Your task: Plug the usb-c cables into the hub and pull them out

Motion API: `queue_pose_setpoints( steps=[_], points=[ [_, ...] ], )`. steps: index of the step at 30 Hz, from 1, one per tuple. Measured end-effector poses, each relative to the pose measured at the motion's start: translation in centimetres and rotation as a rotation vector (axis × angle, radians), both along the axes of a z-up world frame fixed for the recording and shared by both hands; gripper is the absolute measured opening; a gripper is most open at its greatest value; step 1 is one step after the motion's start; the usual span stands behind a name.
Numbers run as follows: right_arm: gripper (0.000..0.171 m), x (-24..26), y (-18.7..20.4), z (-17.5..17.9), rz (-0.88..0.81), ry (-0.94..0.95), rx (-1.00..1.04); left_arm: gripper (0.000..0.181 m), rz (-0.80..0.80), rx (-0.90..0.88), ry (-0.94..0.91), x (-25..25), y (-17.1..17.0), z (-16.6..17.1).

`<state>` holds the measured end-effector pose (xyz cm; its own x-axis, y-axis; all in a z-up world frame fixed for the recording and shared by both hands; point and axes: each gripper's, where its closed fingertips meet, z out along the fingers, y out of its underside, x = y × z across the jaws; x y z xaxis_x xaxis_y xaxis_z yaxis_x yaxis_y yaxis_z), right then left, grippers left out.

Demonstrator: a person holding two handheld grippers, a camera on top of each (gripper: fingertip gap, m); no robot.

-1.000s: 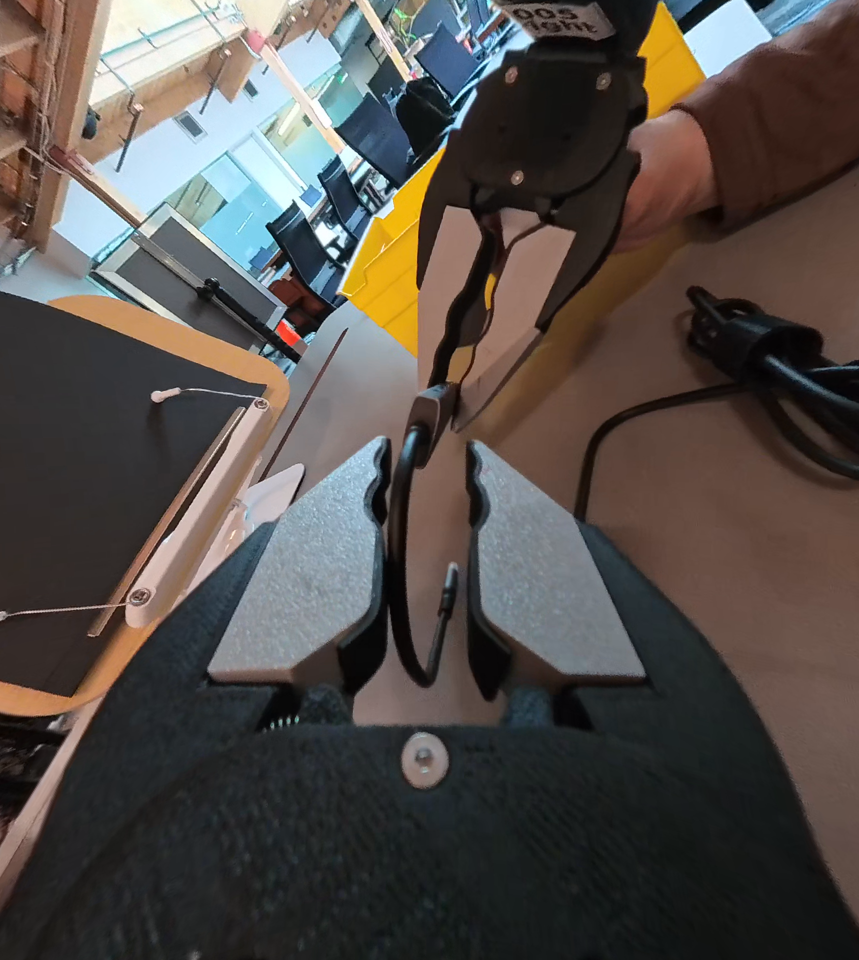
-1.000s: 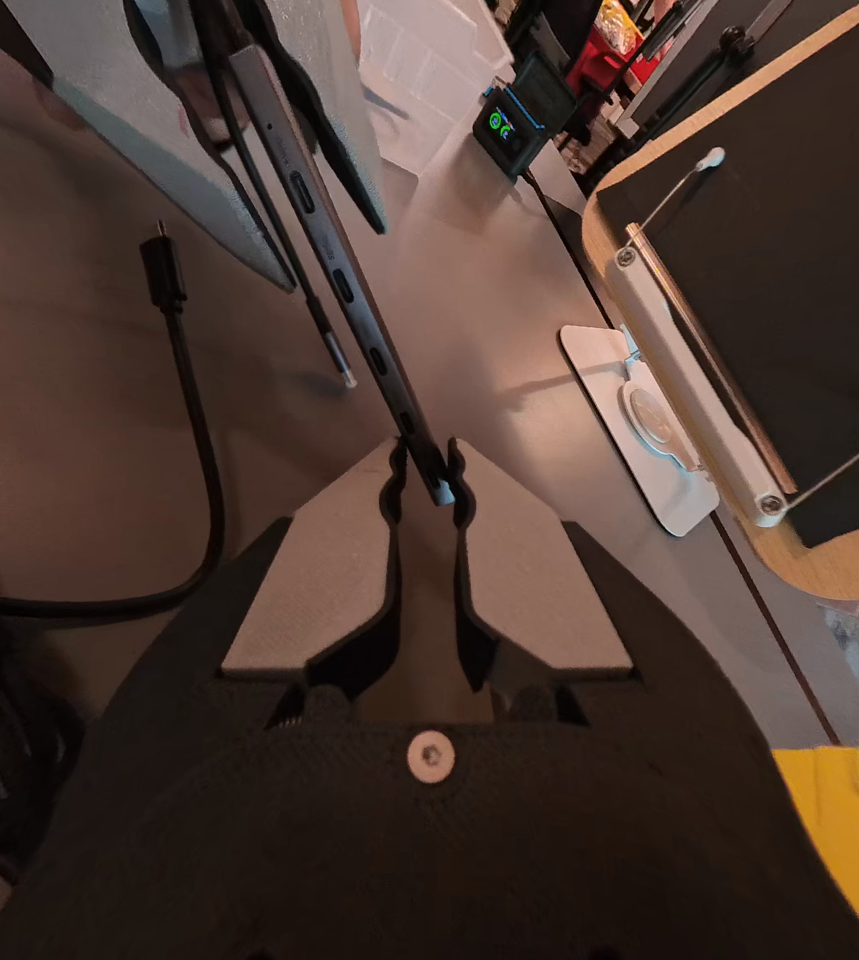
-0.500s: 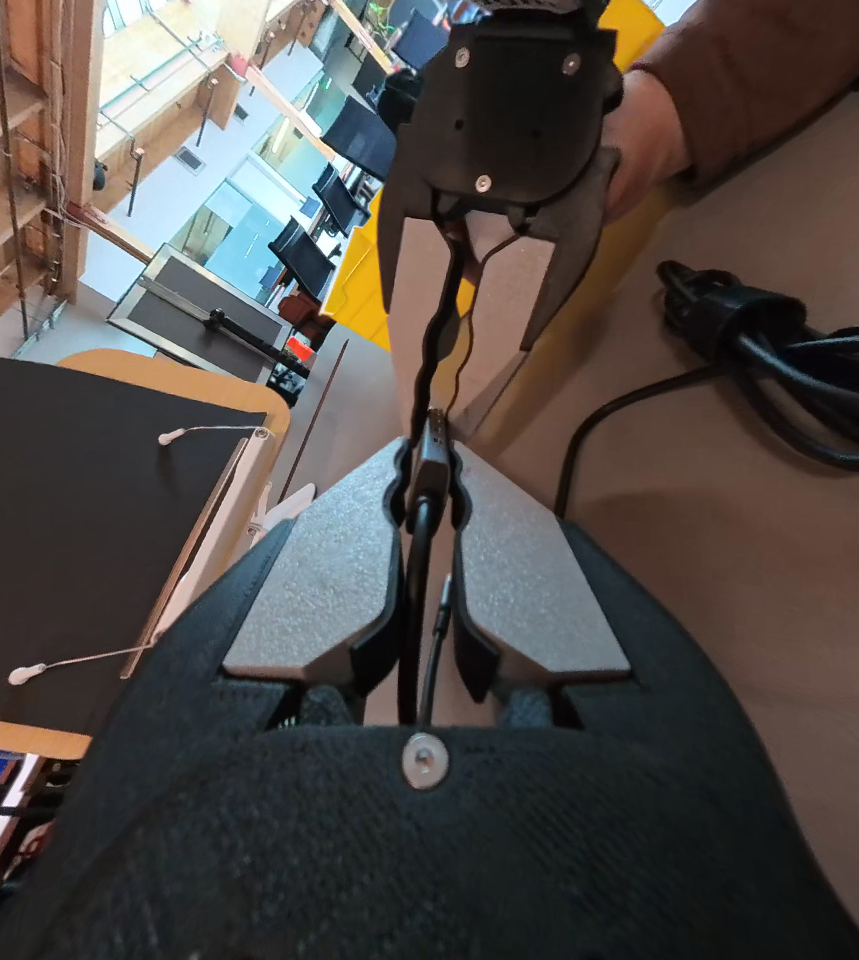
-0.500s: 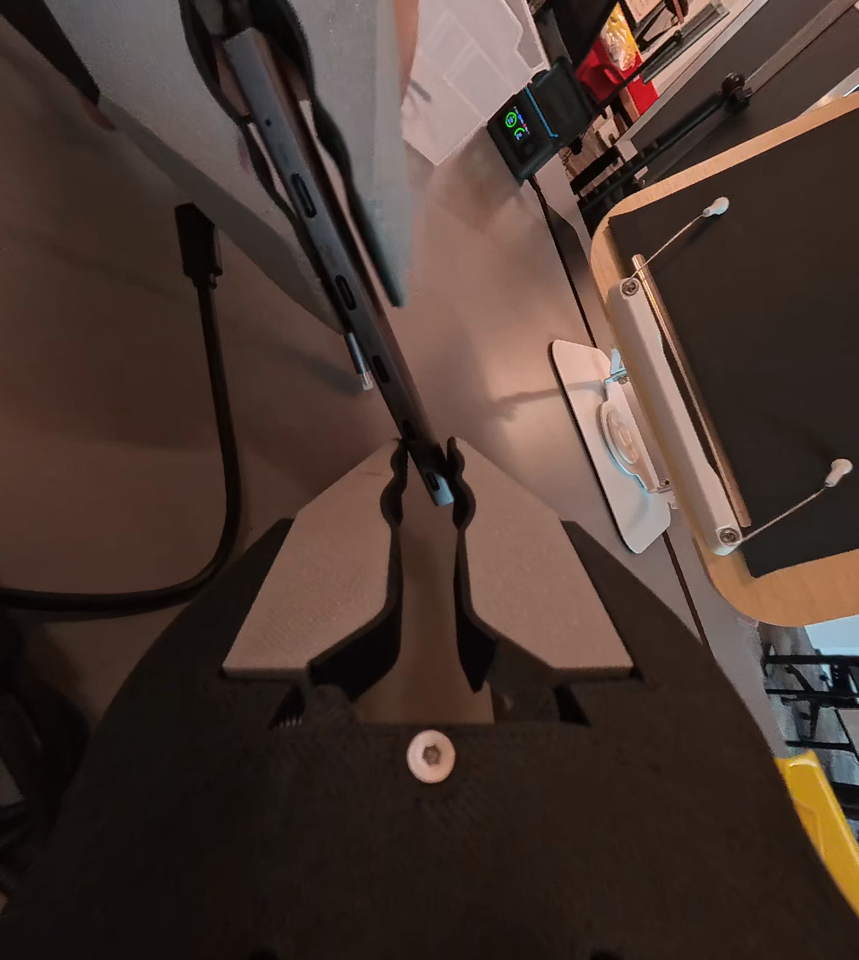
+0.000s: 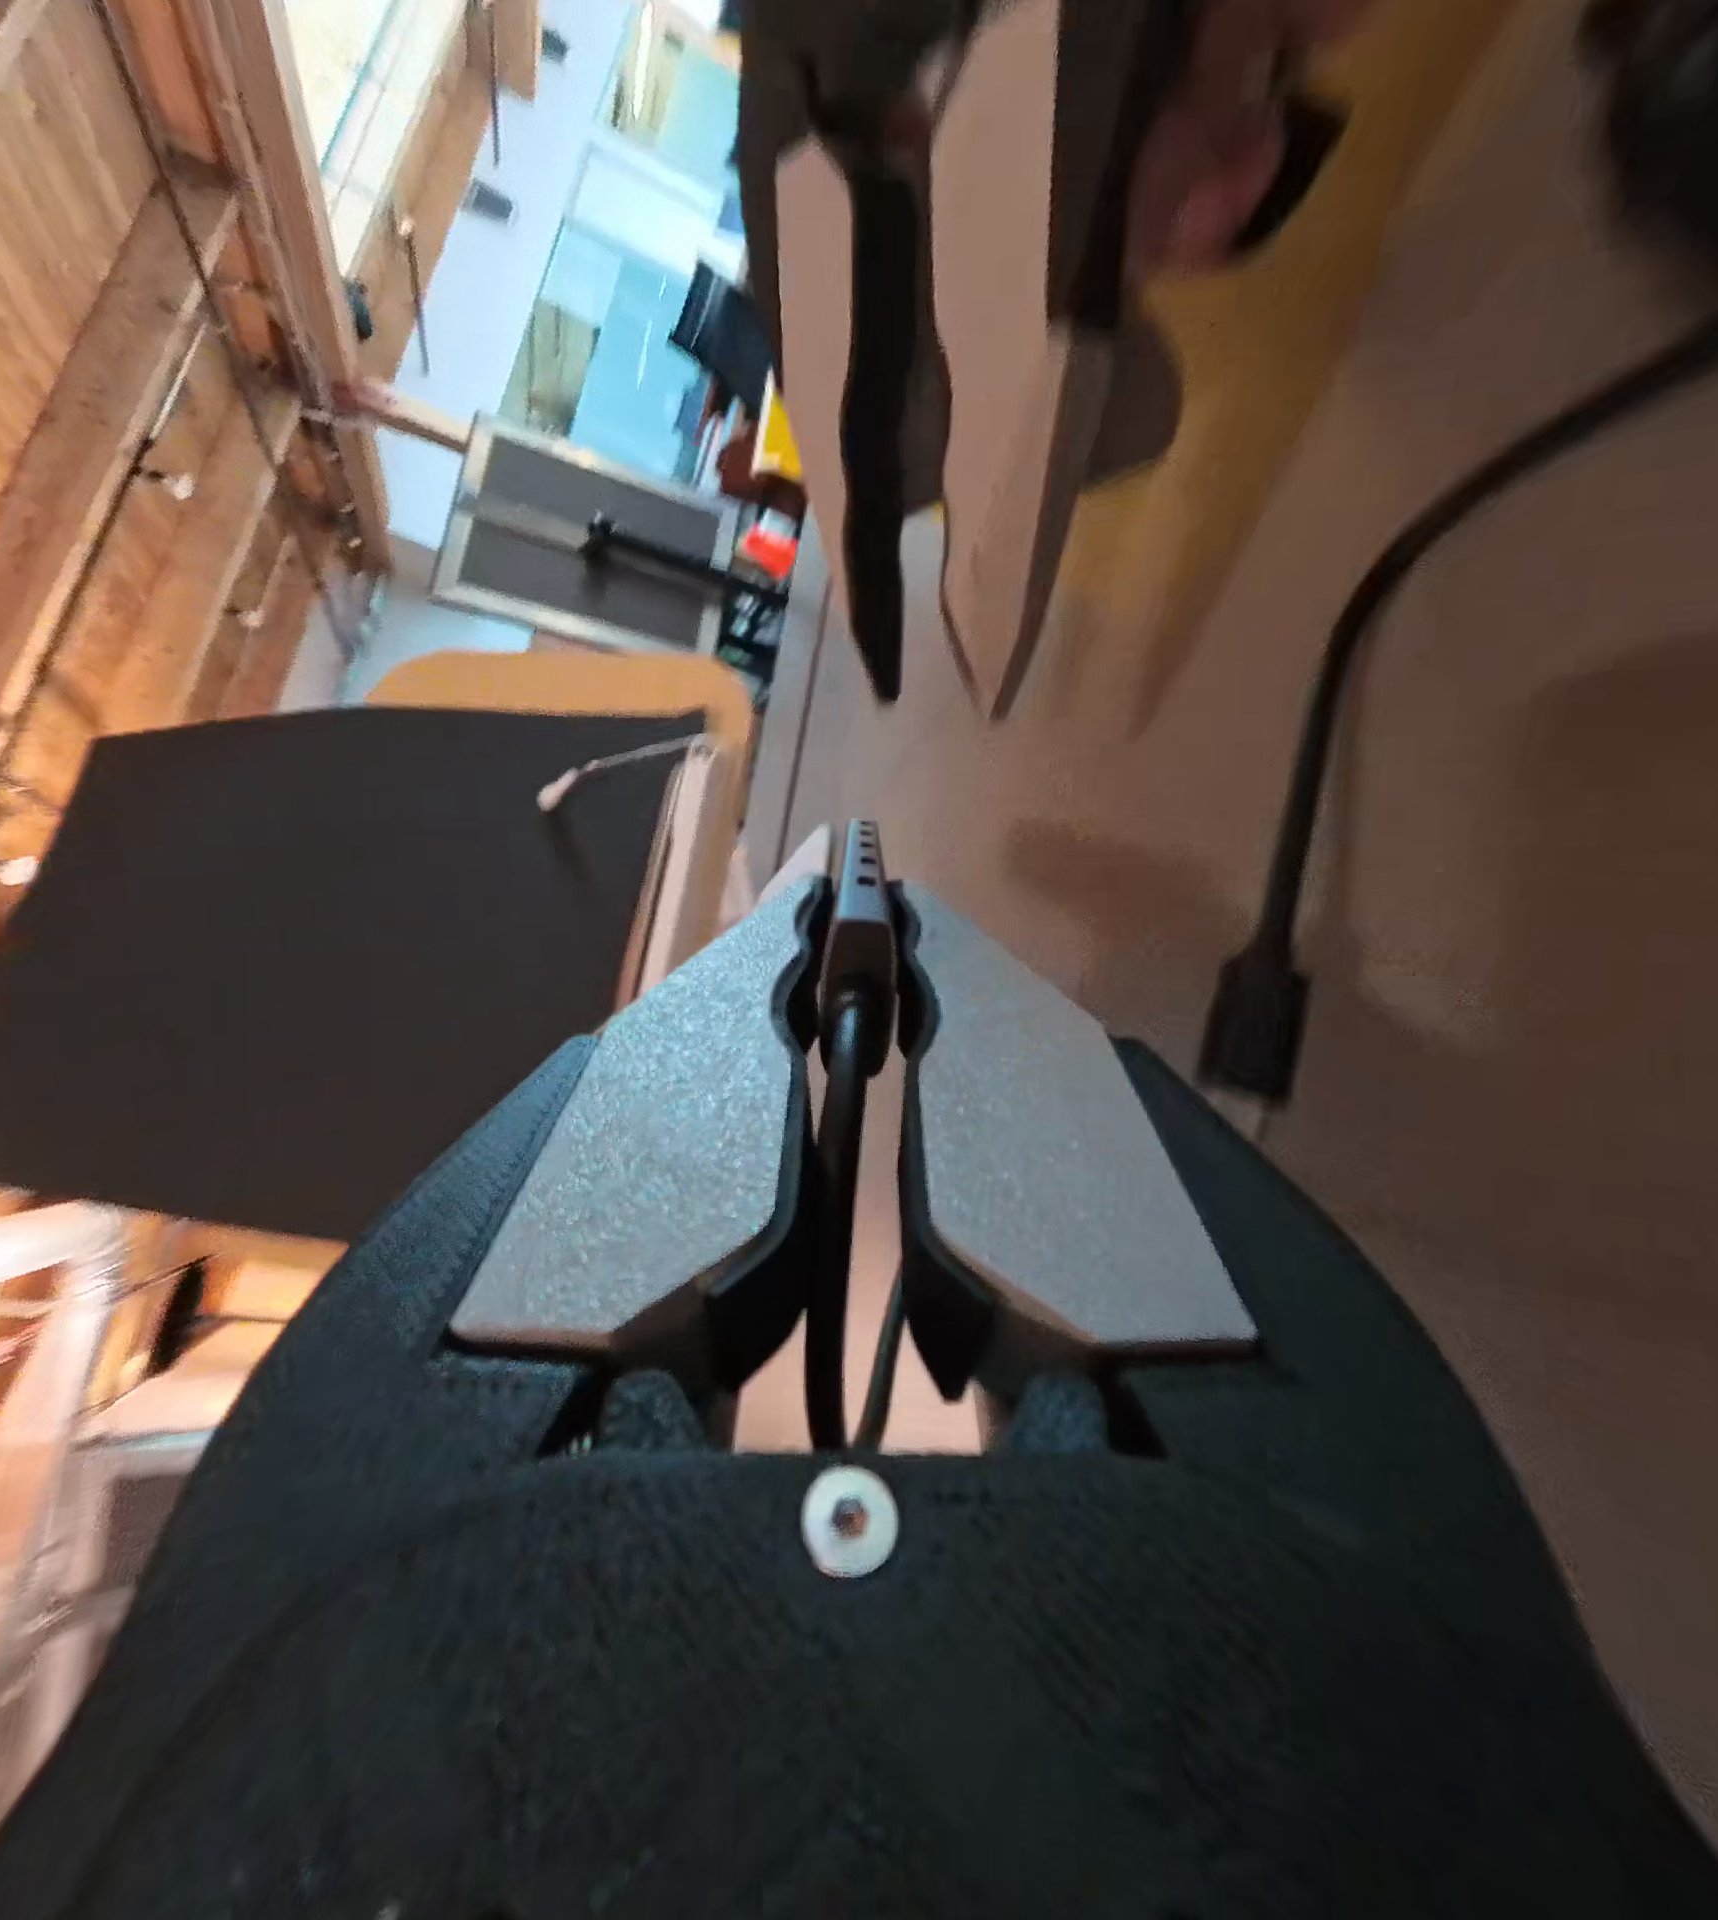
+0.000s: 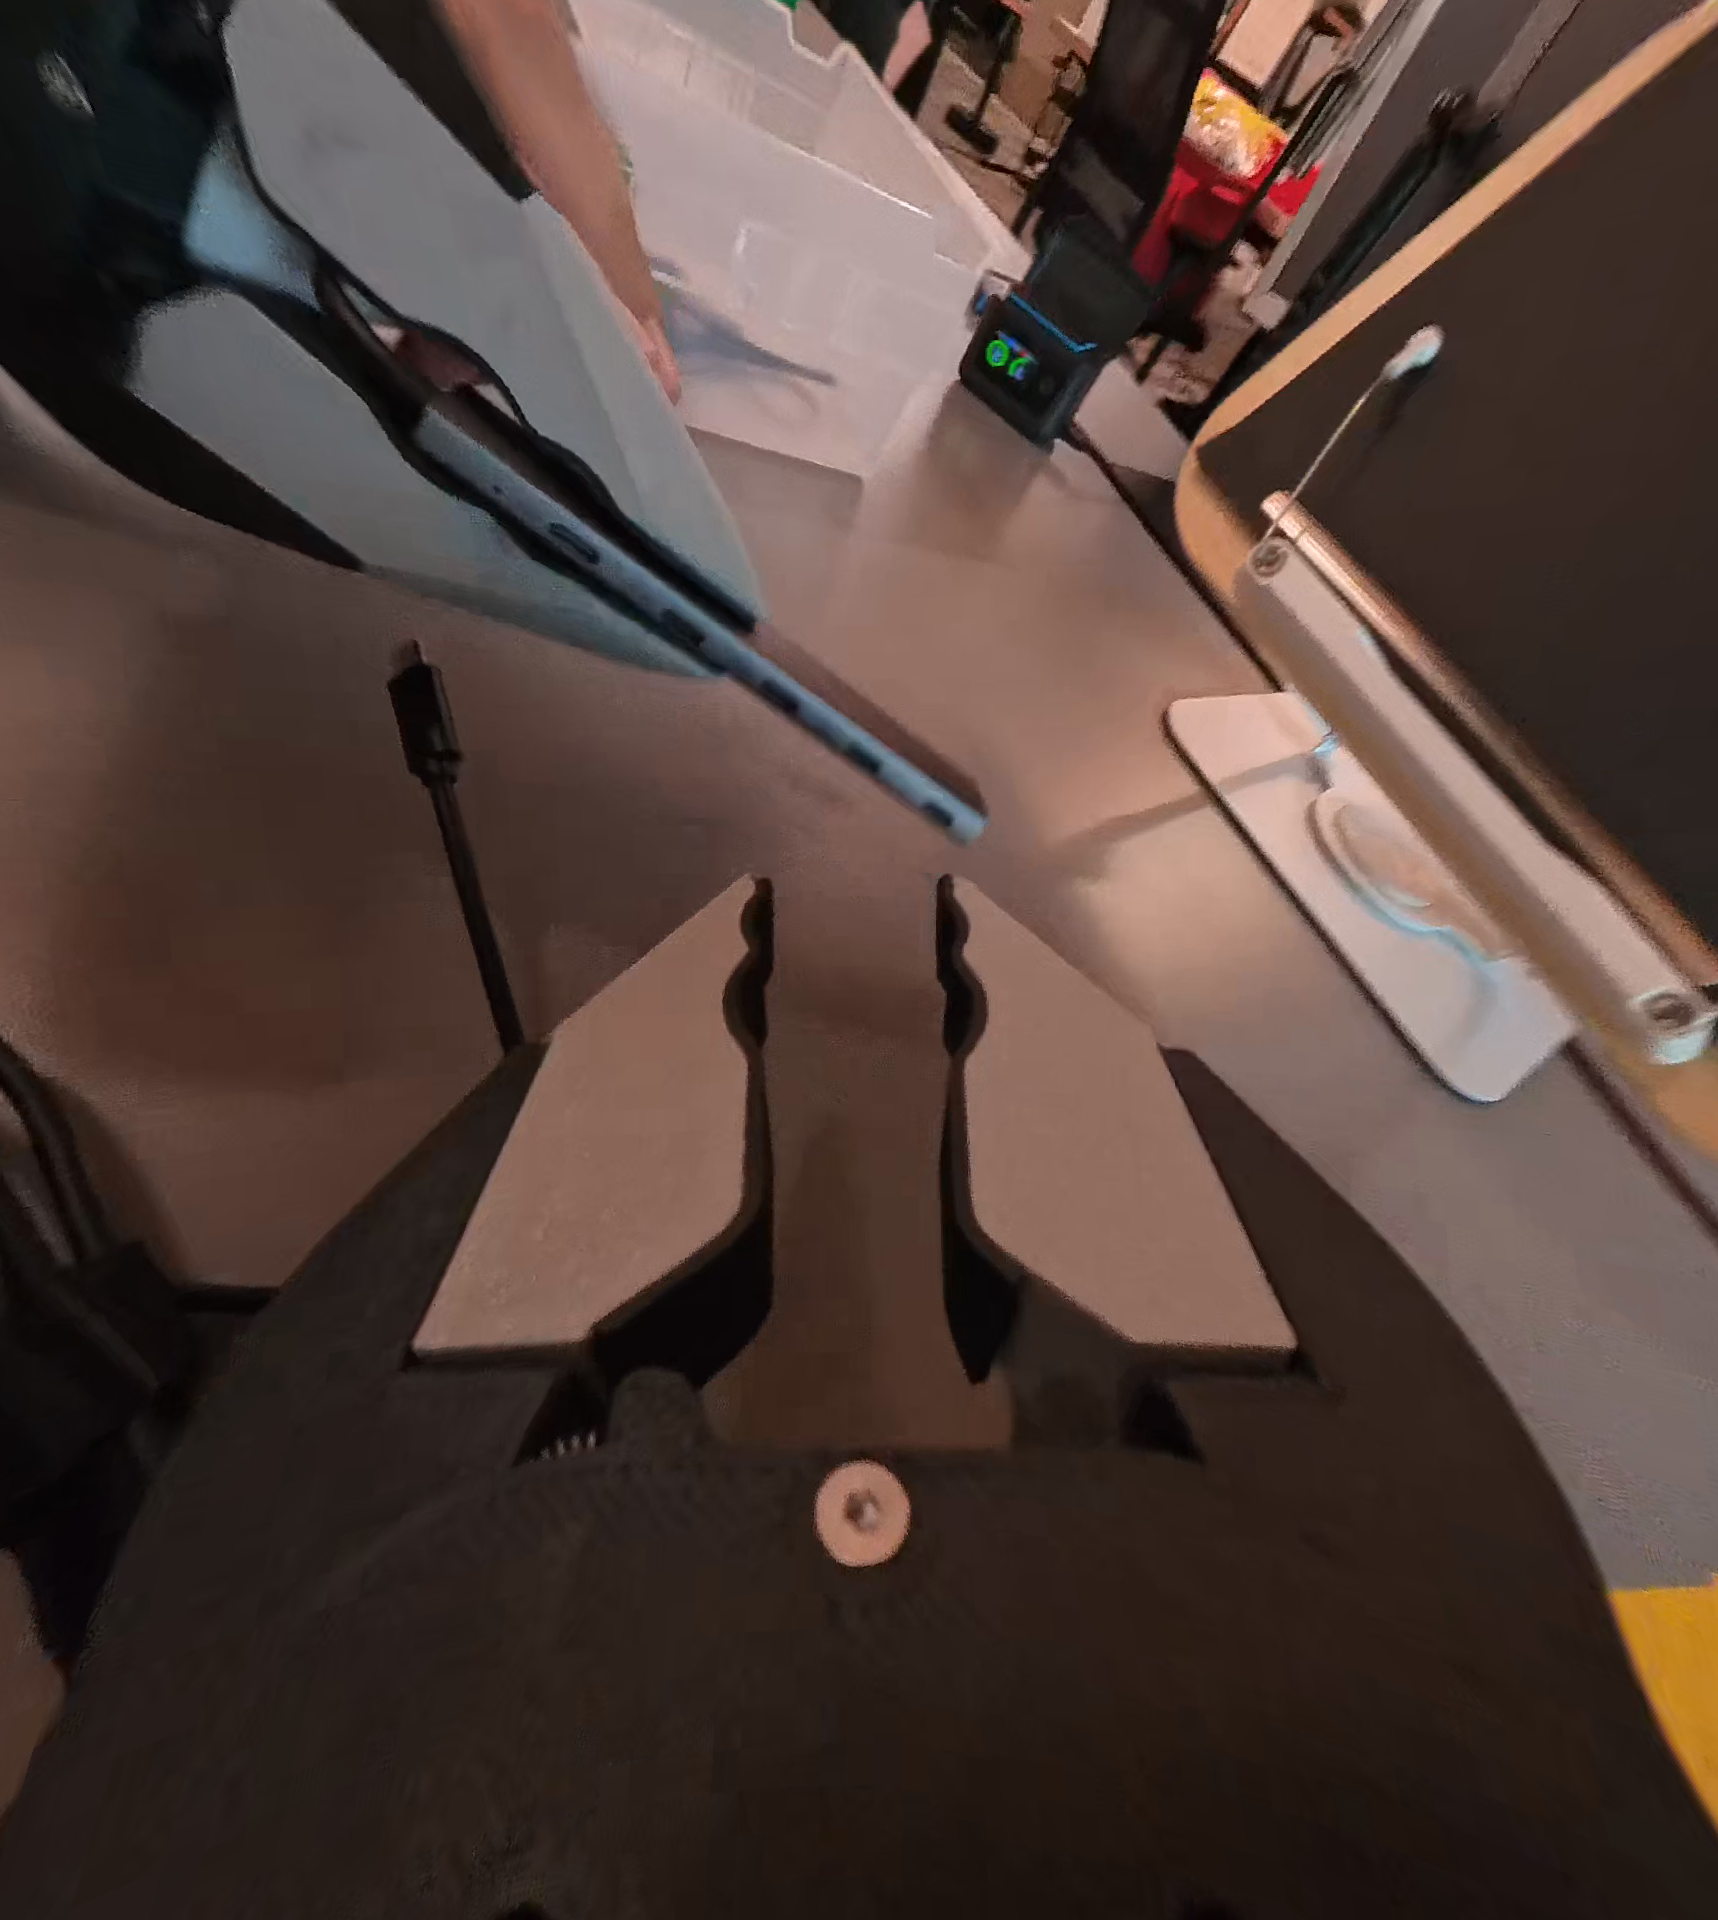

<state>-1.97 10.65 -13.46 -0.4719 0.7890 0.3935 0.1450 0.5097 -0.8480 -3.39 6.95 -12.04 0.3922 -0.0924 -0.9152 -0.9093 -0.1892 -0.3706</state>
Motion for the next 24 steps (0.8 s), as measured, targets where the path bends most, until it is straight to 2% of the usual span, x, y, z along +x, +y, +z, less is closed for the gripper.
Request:
queue_pose_setpoints(
  steps=[4,8,14,17,24],
  points=[
    [0.033,1.4,-2.9,-0.4,0.182,-0.152,-0.212,0.008,0.069,0.047,0.084,-2.0,-1.3,0.4],
    [0.036,2.5,-6.1,-1.2,0.318,-0.272,-0.274,0.008,0.093,0.068,0.088,-2.7,-2.3,0.3],
    [0.028,1.7,-7.6,-1.9,0.348,-0.271,-0.151,0.008,0.088,0.054,0.061,-2.6,-2.1,-0.4],
    [0.031,1.7,-8.2,-2.4,0.371,-0.253,-0.063,0.007,0.098,0.058,0.038,-2.9,-2.0,-0.4],
    [0.028,1.3,-8.6,-3.0,0.311,-0.143,0.138,0.008,0.127,0.084,0.017,-3.5,-1.9,-0.1]
  ],
)
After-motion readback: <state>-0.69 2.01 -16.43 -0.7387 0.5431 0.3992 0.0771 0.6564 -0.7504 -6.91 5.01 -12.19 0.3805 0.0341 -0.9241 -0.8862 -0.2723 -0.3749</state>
